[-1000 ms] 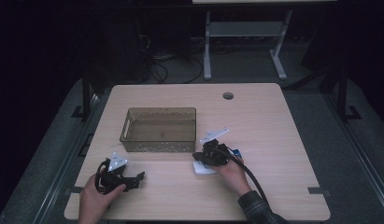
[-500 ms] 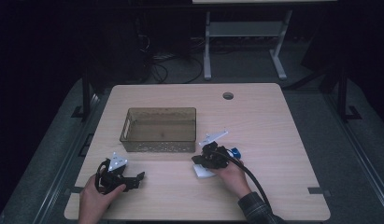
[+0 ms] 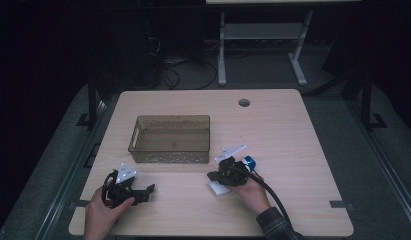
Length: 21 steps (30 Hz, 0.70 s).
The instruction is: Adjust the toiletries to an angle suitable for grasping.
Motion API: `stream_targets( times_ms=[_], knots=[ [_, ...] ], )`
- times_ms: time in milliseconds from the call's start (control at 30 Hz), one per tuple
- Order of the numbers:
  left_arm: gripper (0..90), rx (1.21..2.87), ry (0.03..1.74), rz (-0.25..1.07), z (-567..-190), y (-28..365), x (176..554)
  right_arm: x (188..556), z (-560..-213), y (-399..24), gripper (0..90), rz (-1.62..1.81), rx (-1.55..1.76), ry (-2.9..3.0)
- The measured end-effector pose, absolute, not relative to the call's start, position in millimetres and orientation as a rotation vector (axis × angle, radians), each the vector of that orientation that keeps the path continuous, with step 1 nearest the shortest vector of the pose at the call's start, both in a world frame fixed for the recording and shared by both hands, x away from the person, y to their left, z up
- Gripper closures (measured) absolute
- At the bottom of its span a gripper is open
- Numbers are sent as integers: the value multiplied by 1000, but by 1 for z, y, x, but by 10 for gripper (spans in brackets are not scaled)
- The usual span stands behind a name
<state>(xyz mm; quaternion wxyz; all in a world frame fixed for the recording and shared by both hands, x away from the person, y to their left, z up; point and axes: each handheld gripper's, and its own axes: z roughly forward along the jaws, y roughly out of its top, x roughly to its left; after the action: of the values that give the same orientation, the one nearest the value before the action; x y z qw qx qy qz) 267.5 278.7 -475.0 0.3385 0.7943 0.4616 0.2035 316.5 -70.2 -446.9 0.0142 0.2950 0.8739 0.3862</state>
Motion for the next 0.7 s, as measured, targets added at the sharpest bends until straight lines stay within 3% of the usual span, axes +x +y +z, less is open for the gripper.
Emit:
stream_targets(
  times_ms=[700],
  knots=[
    [128, 2066, 1200, 531, -475, 279, 268, 289, -449, -89, 895, 1166, 919, 2747]
  ],
)
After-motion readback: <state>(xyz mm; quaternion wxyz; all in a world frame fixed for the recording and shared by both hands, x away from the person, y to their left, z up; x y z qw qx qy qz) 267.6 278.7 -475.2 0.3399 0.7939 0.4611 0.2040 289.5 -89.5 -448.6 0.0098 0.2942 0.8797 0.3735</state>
